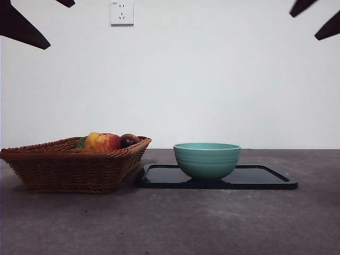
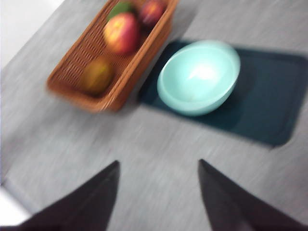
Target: Pick up the wifruite, put it on the bowl, pick up the plate, put it on desk
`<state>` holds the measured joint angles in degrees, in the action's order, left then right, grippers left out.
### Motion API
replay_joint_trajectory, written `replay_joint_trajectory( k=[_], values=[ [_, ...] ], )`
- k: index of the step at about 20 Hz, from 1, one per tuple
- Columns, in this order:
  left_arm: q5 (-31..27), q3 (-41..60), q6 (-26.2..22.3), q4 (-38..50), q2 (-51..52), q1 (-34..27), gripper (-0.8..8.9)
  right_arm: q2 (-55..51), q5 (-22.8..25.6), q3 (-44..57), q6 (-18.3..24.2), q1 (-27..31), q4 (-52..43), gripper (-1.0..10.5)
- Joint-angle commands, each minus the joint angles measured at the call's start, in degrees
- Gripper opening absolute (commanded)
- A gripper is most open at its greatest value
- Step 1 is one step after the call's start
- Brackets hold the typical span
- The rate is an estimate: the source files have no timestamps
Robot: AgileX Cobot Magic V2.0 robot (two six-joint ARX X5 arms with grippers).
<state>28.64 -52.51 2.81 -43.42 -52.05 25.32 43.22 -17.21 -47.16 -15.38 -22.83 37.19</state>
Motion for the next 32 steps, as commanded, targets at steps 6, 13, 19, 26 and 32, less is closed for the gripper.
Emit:
replay_joint_trajectory(
  k=[6,13,19,26,32],
  values=[
    [0.3,-1.2,-1.2,0.5,-0.4,0.3,3.43,22.5,2.7,-16.2,2.2,2.5,-1.4,3.0],
    [0.3,-1.2,-1.2,0.6,-0.4,0.3,3.43,42.6,2.8,-26.6,5.4,4.6,-1.9,3.0],
    [0.3,-1.2,-1.4,0.6,-0.4,0.3,3.43,52.9,2.9,-26.9,5.4,4.5,-7.4,3.0],
    [0.3,-1.2,-1.8,0.6,-0.4,0.3,3.43,60.5,3.0,-26.9,5.8,4.1,-10.2,3.0],
    [0.3,-1.2,-1.8,0.5,-0.4,0.3,3.43,62.9,4.0,-26.9,5.8,3.8,-12.3,1.5]
  ],
)
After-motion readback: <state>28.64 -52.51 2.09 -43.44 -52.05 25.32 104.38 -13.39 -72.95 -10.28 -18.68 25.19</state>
